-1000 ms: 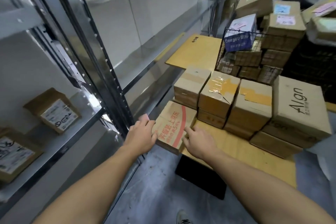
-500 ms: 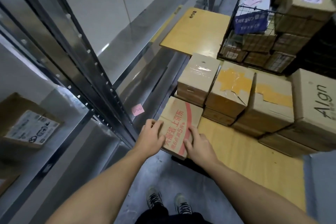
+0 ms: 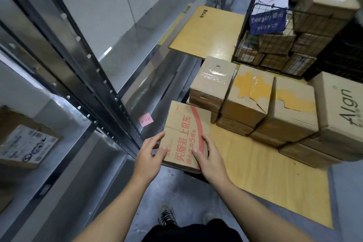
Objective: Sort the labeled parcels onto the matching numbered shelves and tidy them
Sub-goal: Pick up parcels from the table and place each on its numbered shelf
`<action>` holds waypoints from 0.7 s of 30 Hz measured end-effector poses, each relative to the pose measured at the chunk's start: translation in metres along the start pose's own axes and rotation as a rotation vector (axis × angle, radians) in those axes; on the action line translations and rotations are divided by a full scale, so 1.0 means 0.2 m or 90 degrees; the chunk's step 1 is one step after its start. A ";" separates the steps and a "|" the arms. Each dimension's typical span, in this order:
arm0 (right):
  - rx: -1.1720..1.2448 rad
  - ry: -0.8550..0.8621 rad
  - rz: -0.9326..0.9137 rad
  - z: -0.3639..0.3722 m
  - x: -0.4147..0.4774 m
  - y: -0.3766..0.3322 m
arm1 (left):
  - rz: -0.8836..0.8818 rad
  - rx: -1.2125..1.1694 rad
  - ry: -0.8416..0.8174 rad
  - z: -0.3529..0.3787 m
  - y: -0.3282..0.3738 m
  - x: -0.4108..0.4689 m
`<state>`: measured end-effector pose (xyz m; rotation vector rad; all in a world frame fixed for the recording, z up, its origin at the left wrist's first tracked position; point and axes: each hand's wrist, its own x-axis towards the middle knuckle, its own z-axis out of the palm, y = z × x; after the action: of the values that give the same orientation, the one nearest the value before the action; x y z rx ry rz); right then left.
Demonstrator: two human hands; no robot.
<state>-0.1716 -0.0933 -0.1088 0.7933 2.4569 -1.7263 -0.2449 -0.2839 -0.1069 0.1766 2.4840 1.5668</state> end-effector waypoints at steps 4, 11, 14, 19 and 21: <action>0.093 -0.079 -0.032 -0.10 0.00 0.01 | -0.061 -0.144 0.073 0.00 0.06 -0.09; 0.177 -0.193 -0.084 -0.36 0.01 -0.02 | -0.140 -0.284 0.155 0.13 0.25 -0.28; 0.148 -0.251 -0.116 -0.44 -0.02 -0.01 | -0.155 -0.450 0.082 0.22 0.32 -0.38; 0.057 -0.334 -0.149 -0.51 -0.05 -0.04 | -0.093 -0.488 0.173 0.35 0.41 -0.53; 0.057 -0.375 -0.166 -0.53 -0.08 -0.08 | -0.072 -0.424 0.204 0.41 0.43 -0.59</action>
<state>-0.1375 -0.0105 -0.0490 -0.0549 2.1456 -1.8176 -0.1121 -0.1997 -0.0508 -0.3327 1.9634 2.4047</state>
